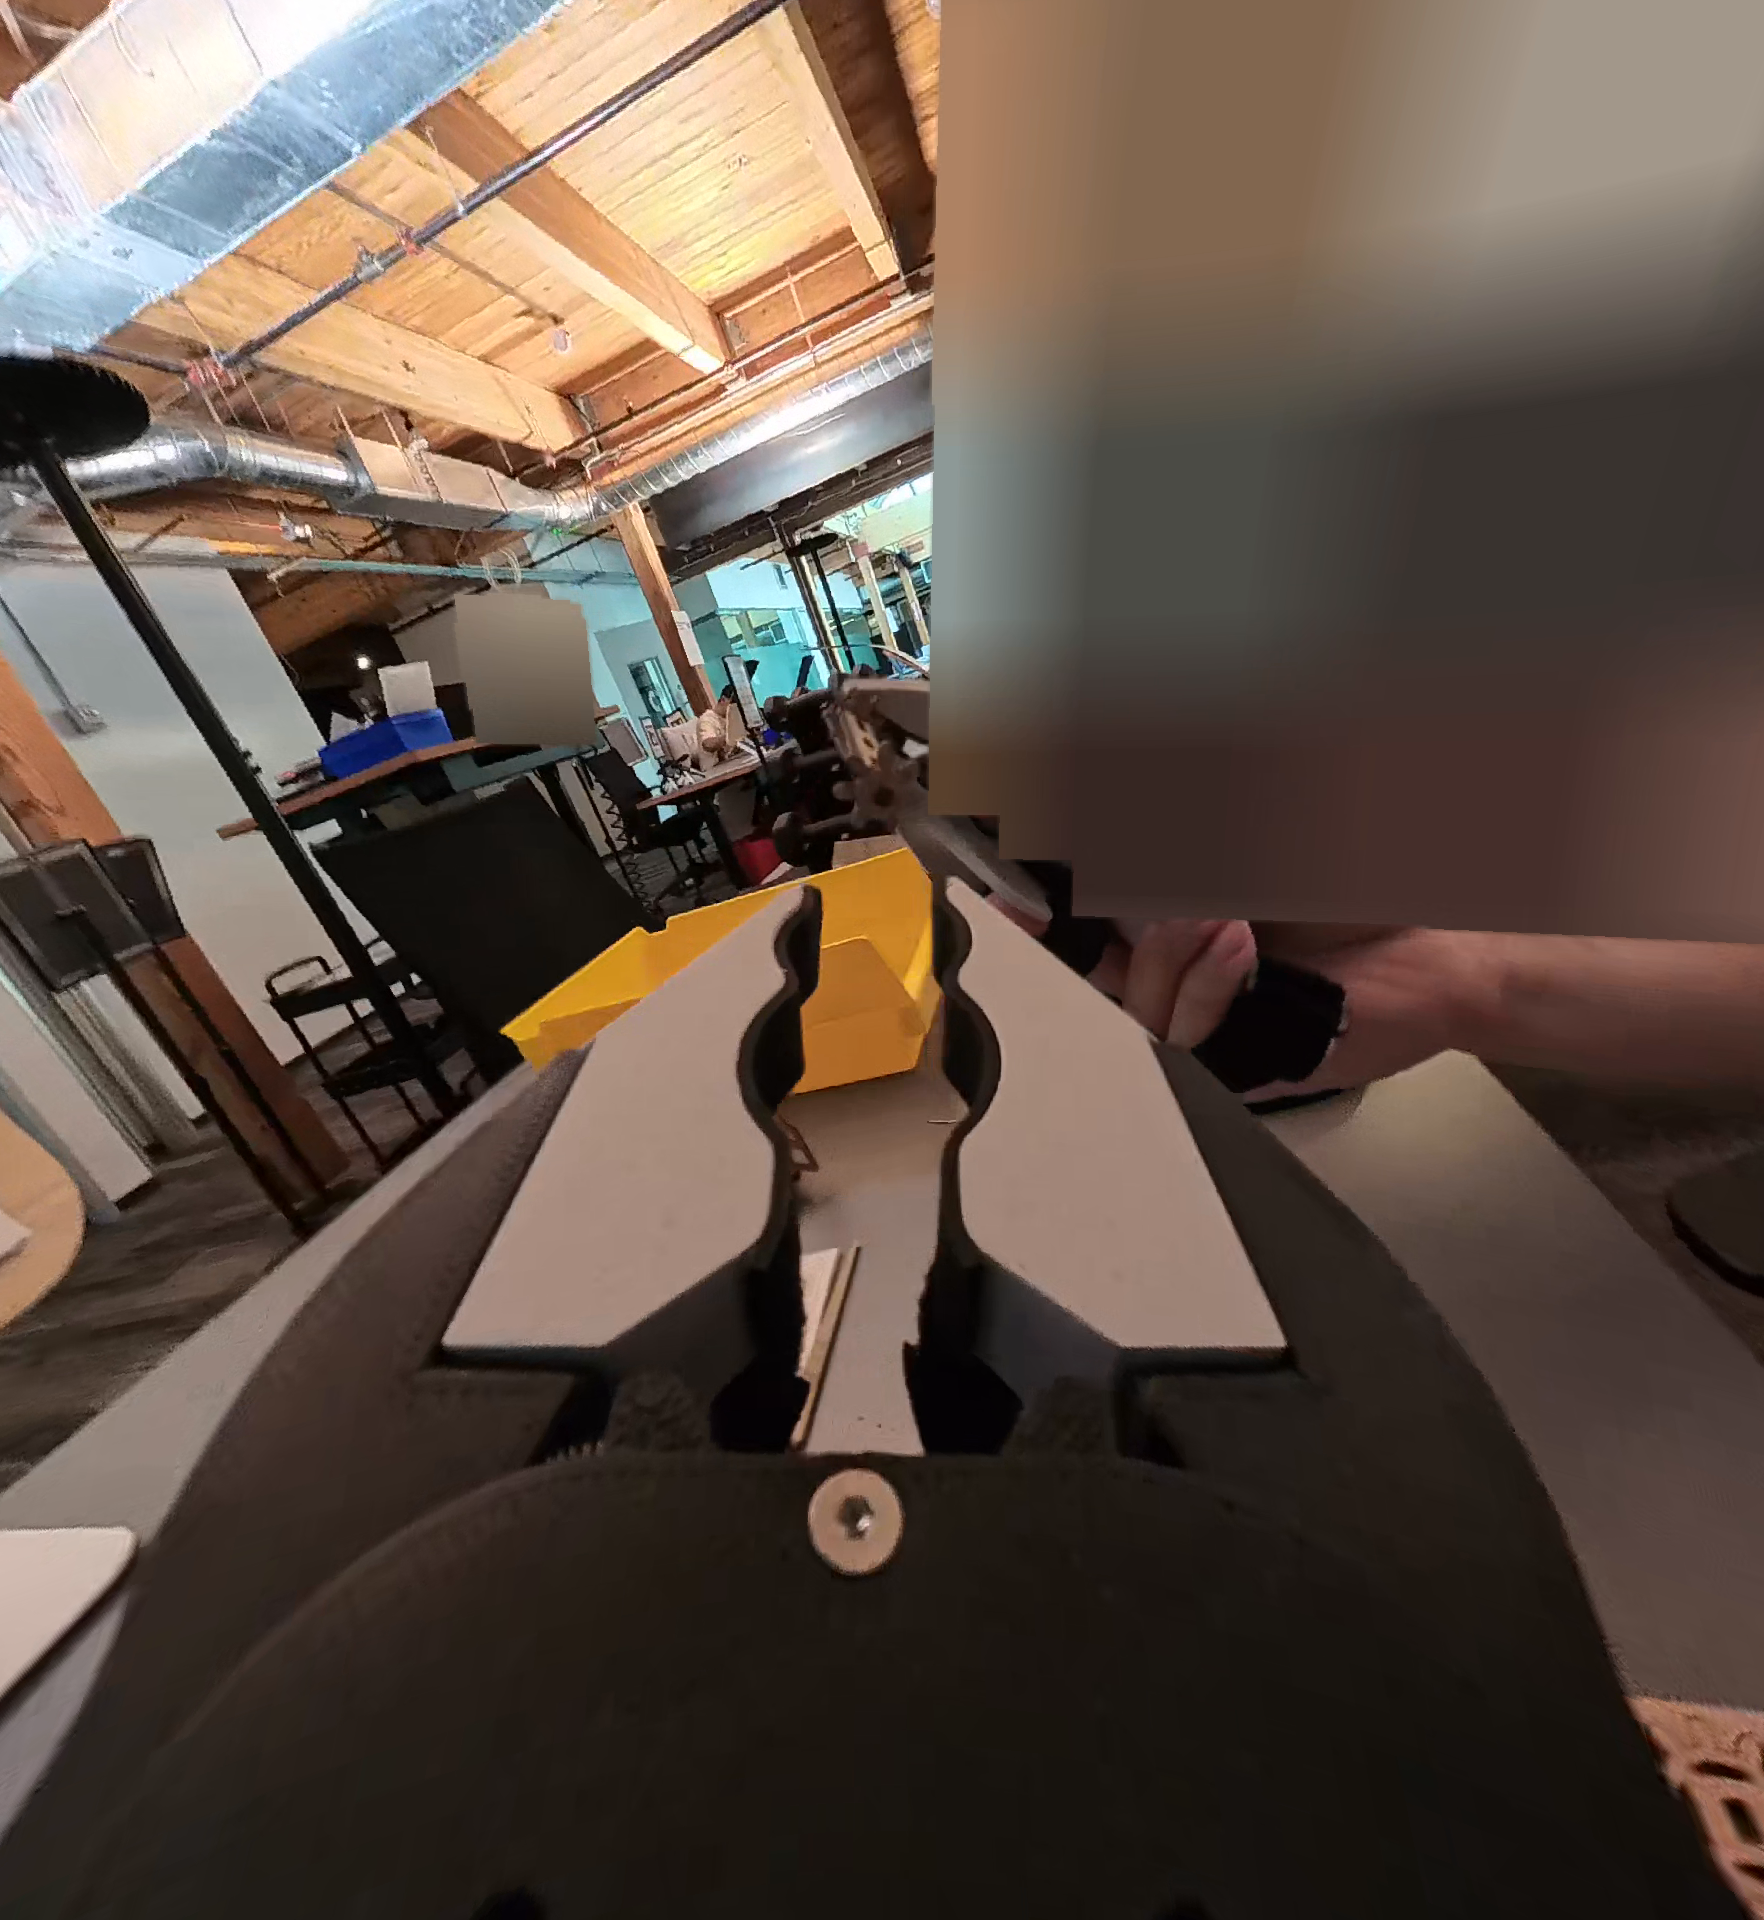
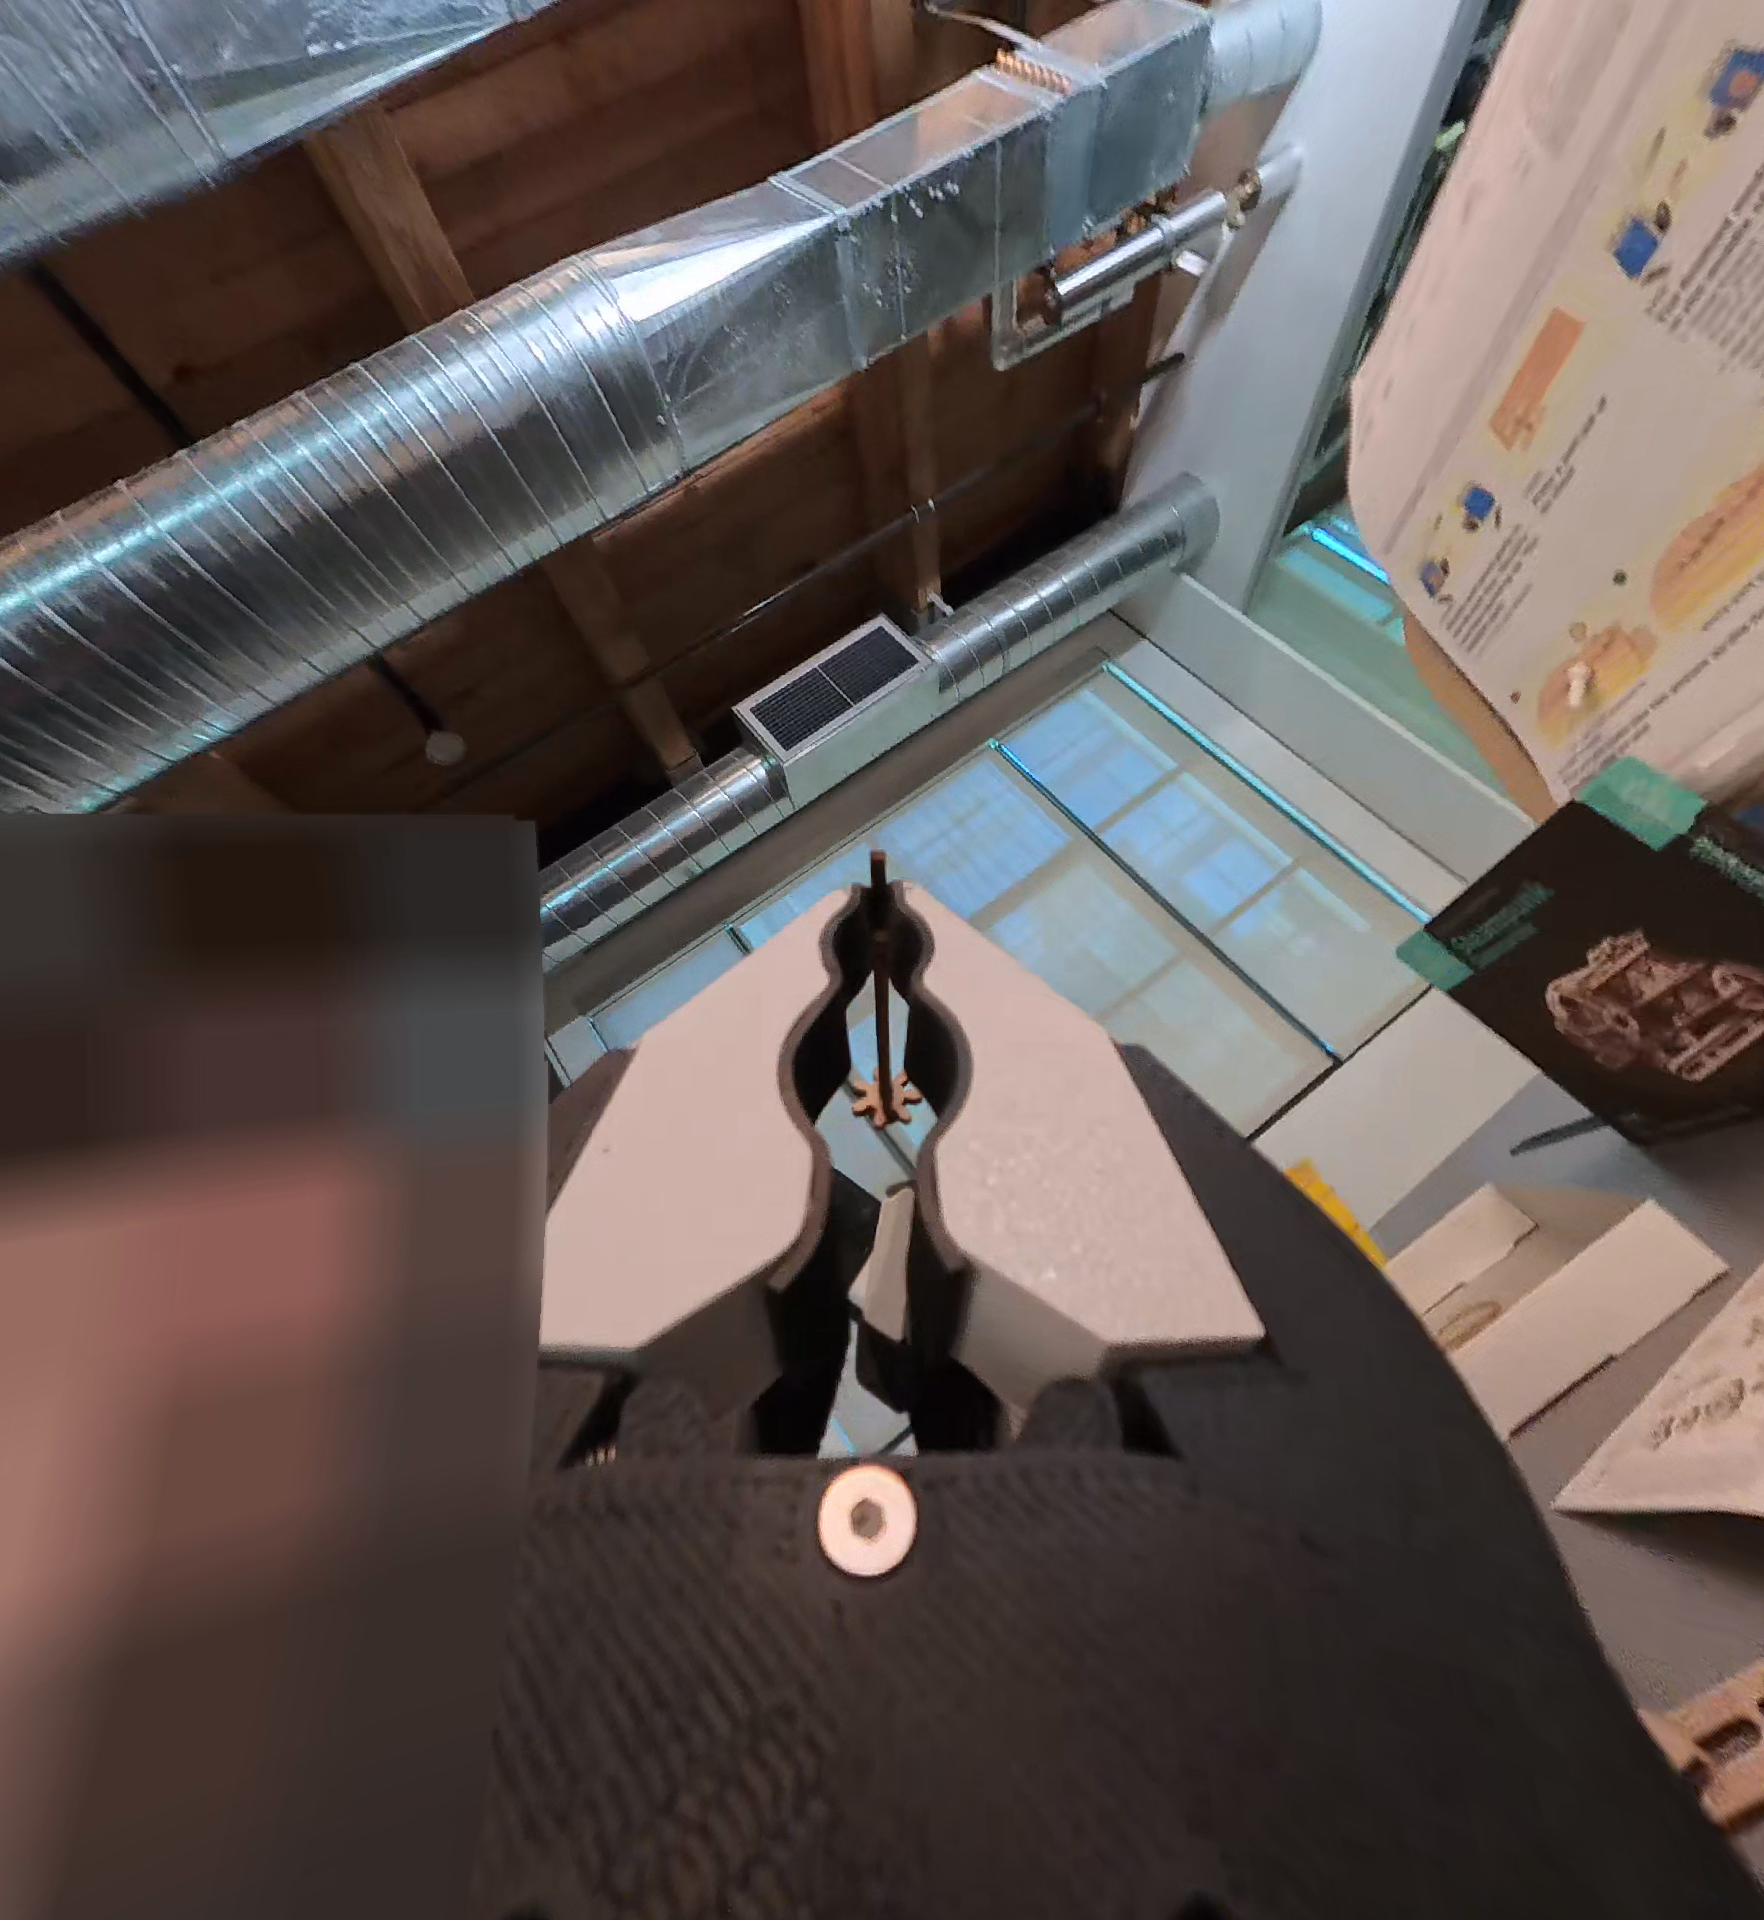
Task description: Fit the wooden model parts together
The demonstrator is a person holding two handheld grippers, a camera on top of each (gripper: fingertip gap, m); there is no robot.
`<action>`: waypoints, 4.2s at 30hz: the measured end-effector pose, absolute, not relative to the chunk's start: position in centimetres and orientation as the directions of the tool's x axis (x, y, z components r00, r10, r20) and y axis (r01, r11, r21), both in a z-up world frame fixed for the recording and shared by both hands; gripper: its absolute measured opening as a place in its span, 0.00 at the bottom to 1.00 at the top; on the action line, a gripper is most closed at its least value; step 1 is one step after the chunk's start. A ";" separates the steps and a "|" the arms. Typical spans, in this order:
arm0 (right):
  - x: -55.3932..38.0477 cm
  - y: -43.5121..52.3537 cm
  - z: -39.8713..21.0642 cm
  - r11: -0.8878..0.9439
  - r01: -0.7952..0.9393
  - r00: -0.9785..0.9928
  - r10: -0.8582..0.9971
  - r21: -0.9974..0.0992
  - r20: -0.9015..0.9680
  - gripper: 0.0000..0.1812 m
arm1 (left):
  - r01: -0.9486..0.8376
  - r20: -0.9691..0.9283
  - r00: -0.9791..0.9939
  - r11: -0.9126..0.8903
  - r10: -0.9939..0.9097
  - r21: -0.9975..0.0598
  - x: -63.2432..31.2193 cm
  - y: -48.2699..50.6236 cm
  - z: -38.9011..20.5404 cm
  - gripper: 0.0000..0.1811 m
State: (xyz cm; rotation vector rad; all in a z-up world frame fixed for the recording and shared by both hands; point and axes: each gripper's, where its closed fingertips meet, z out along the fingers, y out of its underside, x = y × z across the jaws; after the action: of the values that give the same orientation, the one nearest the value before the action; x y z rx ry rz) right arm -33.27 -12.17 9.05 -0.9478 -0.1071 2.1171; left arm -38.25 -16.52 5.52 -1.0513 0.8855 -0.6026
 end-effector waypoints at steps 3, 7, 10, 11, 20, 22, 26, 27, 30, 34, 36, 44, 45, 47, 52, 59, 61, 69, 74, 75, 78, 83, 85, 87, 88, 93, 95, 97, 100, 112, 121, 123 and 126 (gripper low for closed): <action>-33.7 -12.7 9.6 -0.626 -0.668 -0.372 0.749 -0.402 -0.549 0.01 | 0.084 -0.204 0.493 0.280 -0.846 -0.956 -37.7 -16.4 5.5 0.19; -34.8 -13.7 10.0 -0.539 -0.729 -0.326 0.815 -0.421 -0.479 0.00 | 0.265 -0.009 0.448 0.142 -0.894 -0.954 -38.2 -16.3 6.7 0.18; -35.8 -14.2 9.8 -0.481 -0.780 -0.300 0.848 -0.400 -0.437 0.00 | 0.412 0.144 0.351 0.014 -0.925 -0.911 -38.6 -16.5 7.5 0.17; -36.1 -14.4 9.8 -0.472 -0.789 -0.302 0.855 -0.393 -0.422 0.01 | 0.448 0.188 0.324 -0.024 -0.927 -0.894 -38.8 -16.4 7.6 0.16; -39.8 -15.0 7.7 -0.527 -0.777 -0.361 0.821 -0.344 -0.443 0.01 | 0.595 0.253 0.276 -0.042 -0.927 -0.803 -42.3 -15.8 9.6 0.06; -39.8 -14.5 7.0 -0.545 -0.762 -0.362 0.806 -0.349 -0.468 0.07 | 0.577 0.272 0.270 -0.071 -0.923 -0.813 -42.7 -15.2 9.7 0.06; -39.1 -13.2 6.2 -0.473 -0.719 -0.224 0.852 -0.510 -0.473 0.14 | 0.494 0.323 0.276 -0.154 -0.905 -0.856 -42.9 -13.7 8.6 0.06; -39.2 -13.0 6.1 -0.431 -0.681 -0.162 0.877 -0.591 -0.453 0.16 | 0.467 0.332 0.274 -0.177 -0.903 -0.866 -42.9 -13.4 8.2 0.06; -40.3 -12.6 5.4 -0.260 -0.446 0.028 0.952 -0.856 -0.303 0.19 | 0.370 0.370 0.251 -0.265 -0.894 -0.890 -42.5 -12.8 6.7 0.06; -41.1 -12.6 4.0 -0.033 -0.084 0.072 0.997 -0.996 -0.039 0.20 | 0.125 0.369 0.249 -0.348 -0.895 -0.929 -41.2 -12.9 3.4 0.06; -41.9 -13.0 1.5 -0.020 0.120 -0.004 1.000 -0.993 -0.021 0.19 | 0.005 0.344 0.250 -0.354 -0.905 -0.935 -40.7 -13.3 1.8 0.06; -43.8 -14.5 -3.8 -0.154 0.245 -0.201 0.958 -0.957 -0.206 0.08 | -0.195 0.272 0.304 -0.339 -0.913 -0.920 -41.4 -13.0 -1.6 0.06; -44.0 -14.3 -3.5 -0.208 0.203 -0.211 0.945 -0.957 -0.250 0.08 | -0.151 0.279 0.319 -0.339 -0.906 -0.929 -41.5 -12.4 -1.4 0.06; -44.3 -13.3 -1.9 -0.345 0.051 -0.224 0.911 -0.937 -0.347 0.08 | -0.056 0.338 0.326 -0.375 -0.883 -0.925 -41.6 -11.5 -1.5 0.12; -44.8 -12.3 -1.9 -0.504 -0.045 -0.256 0.840 -0.862 -0.478 0.08 | 0.217 0.474 0.216 -0.432 -0.853 -0.876 -42.3 -10.5 0.1 0.07; -45.3 -12.4 -2.8 -0.466 -0.040 -0.254 0.860 -0.884 -0.442 0.08 | 0.127 0.398 0.286 -0.377 -0.872 -0.918 -41.0 -10.9 -1.5 0.00; -44.9 -12.0 -3.3 -0.450 0.011 -0.229 0.868 -0.893 -0.441 0.15 | 0.115 0.398 0.273 -0.381 -0.876 -0.917 -40.9 -11.1 -1.5 0.00; -41.8 -11.4 0.8 -0.042 0.029 -0.204 0.978 -0.999 -0.047 0.15 | 0.053 0.457 0.278 -0.461 -0.845 -0.886 -41.1 -10.8 -3.4 0.00; -41.6 -11.0 -0.1 0.363 0.100 -0.219 0.916 -0.926 0.335 0.15 | -0.075 0.457 0.277 -0.493 -0.845 -0.867 -40.0 -11.8 -5.3 0.00; -41.7 -11.3 -0.7 0.415 0.110 -0.242 0.892 -0.903 0.381 0.14 | -0.090 0.483 0.262 -0.520 -0.835 -0.850 -39.6 -12.2 -5.7 0.00; -41.7 -12.0 -1.6 0.476 0.109 -0.285 0.856 -0.872 0.432 0.14 | -0.074 0.617 0.153 -0.631 -0.772 -0.772 -38.7 -13.3 -5.7 0.00; -41.2 -11.8 -3.3 0.443 0.154 -0.293 0.874 -0.883 0.388 0.10 | -0.068 0.661 0.125 -0.671 -0.740 -0.739 -38.5 -13.5 -5.8 0.00; -41.0 -11.9 -3.4 0.474 0.151 -0.277 0.863 -0.867 0.424 0.05 | -0.072 0.673 0.122 -0.683 -0.730 -0.727 -38.3 -13.7 -5.9 0.00; -41.0 -11.8 -3.1 0.520 0.136 -0.242 0.843 -0.843 0.480 0.04 | -0.073 0.693 0.104 -0.701 -0.713 -0.710 -38.1 -13.9 -6.0 0.00; -41.0 -11.9 -3.2 0.532 0.138 -0.238 0.837 -0.836 0.493 0.04 | -0.073 0.702 0.098 -0.709 -0.705 -0.701 -38.0 -14.0 -6.0 0.00; -41.0 -12.3 -3.8 0.530 0.160 -0.260 0.836 -0.833 0.483 0.05 | -0.091 0.726 0.075 -0.730 -0.683 -0.678 -37.7 -14.5 -6.2 0.00; -40.9 -12.2 -3.8 0.535 0.164 -0.256 0.835 -0.829 0.488 0.05 | -0.084 0.715 0.079 -0.720 -0.694 -0.689 -37.7 -14.4 -6.1 0.00; -40.8 -12.0 -3.5 0.532 0.152 -0.235 0.838 -0.833 0.492 0.04 | -0.076 0.660 0.117 -0.670 -0.742 -0.739 -37.9 -13.8 -6.1 0.01; -40.4 -11.6 -2.9 0.494 0.125 -0.215 0.860 -0.860 0.463 0.02 | -0.086 0.482 0.280 -0.522 -0.830 -0.848 -39.1 -11.7 -6.4 0.25; -40.3 -12.4 -2.7 0.418 0.086 -0.264 0.885 -0.904 0.384 0.00 | -0.356 -0.339 0.386 0.201 -0.858 -0.913 -41.3 -11.4 -4.2 0.12; -40.0 -13.4 -1.3 0.165 -0.011 -0.382 0.911 -0.986 0.157 0.00 | -0.406 -0.536 0.383 0.385 -0.752 -0.829 -40.2 -12.7 -2.4 0.15; -40.0 -13.5 -1.2 0.143 -0.017 -0.397 0.908 -0.990 0.138 0.00 | -0.403 -0.564 0.387 0.416 -0.730 -0.815 -40.2 -12.9 -1.8 0.11; -39.9 -13.9 -1.1 0.124 -0.017 -0.426 0.897 -0.992 0.119 0.00 | -0.418 -0.585 0.359 0.435 -0.727 -0.797 -39.9 -13.2 -2.2 0.09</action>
State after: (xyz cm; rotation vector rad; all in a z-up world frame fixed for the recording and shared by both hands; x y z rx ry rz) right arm -39.87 -13.86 -1.14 -0.8812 -1.5887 1.4179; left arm -39.95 -13.20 -2.22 -1.1803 1.2609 -0.2745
